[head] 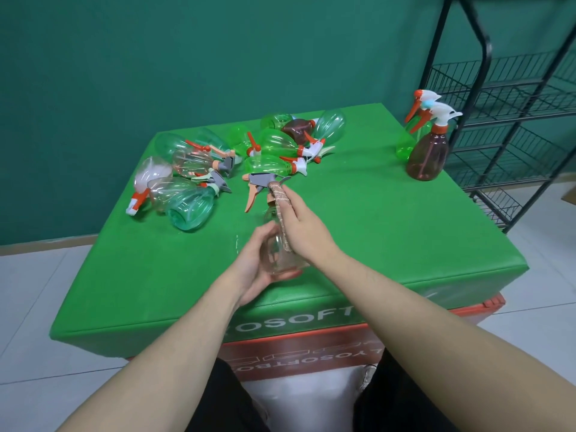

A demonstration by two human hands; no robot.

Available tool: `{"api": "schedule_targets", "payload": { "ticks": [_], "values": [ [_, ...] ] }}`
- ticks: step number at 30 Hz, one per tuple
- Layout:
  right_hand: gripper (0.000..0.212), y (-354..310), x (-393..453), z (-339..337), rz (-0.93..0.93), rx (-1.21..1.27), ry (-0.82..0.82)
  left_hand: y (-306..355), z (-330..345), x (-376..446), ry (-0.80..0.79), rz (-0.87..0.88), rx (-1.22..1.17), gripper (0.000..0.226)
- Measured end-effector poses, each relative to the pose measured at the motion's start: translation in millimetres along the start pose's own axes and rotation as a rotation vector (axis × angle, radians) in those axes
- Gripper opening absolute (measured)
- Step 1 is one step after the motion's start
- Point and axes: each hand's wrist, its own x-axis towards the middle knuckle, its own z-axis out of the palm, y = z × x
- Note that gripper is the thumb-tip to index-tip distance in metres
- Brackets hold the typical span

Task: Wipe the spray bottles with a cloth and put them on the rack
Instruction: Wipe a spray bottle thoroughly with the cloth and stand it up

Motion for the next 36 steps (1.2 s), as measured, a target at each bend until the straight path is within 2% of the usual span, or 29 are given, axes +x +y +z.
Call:
{"api": "schedule_targets", "payload": {
  "ticks": [3, 5, 9, 13, 17, 19, 21, 23, 25, 27, 30, 32, 35, 36],
  "values": [
    [0.046, 4, -6, 4, -0.013, 0.013, 0.031, -4, 5, 0, 0.002, -0.003, -0.033, 0.071],
    [0.045, 10, -14, 6, -0.072, 0.011, 0.063, -4, 8, 0, 0.004, 0.000, -0.073, 0.067],
    [0.049, 23, -31, 8, -0.200, -0.141, 0.129, 2, 15, 0, 0.038, 0.031, -0.133, 0.037],
    [0.050, 24, -45, 9, -0.302, -0.293, 0.195, 7, 28, 3, 0.116, 0.096, -0.304, 0.042],
    [0.044, 25, -47, 7, -0.376, -0.209, 0.269, 7, 43, 4, 0.135, 0.111, -0.446, 0.049],
    [0.043, 25, -40, 3, -0.305, -0.018, 0.283, 7, 52, 2, 0.155, 0.111, -0.458, 0.047],
    [0.045, 22, -34, -1, -0.164, 0.226, 0.276, 6, 59, 1, 0.182, 0.098, -0.455, 0.055],
    [0.046, 16, -33, -3, -0.081, 0.316, 0.287, 3, 65, 1, 0.200, 0.077, -0.466, 0.065],
    [0.039, 9, -34, -5, -0.004, 0.427, 0.308, 1, 72, 2, 0.212, 0.067, -0.487, 0.077],
    [0.036, 6, -27, -6, 0.144, 0.619, 0.314, -2, 80, 4, 0.229, 0.097, -0.468, 0.078],
    [0.065, 4, -23, -10, 0.399, 0.978, 0.268, -5, 88, 9, 0.272, 0.136, -0.369, 0.064],
    [0.070, 5, -26, -16, 0.470, 1.074, 0.234, -8, 88, 13, 0.307, 0.155, -0.276, 0.065],
    [0.070, 7, -28, -24, 0.488, 1.099, 0.173, -15, 86, 18, 0.323, 0.189, -0.157, 0.094],
    [0.068, 9, -27, -26, 0.500, 1.113, 0.170, -15, 85, 19, 0.332, 0.222, -0.126, 0.092]
  ]
}}
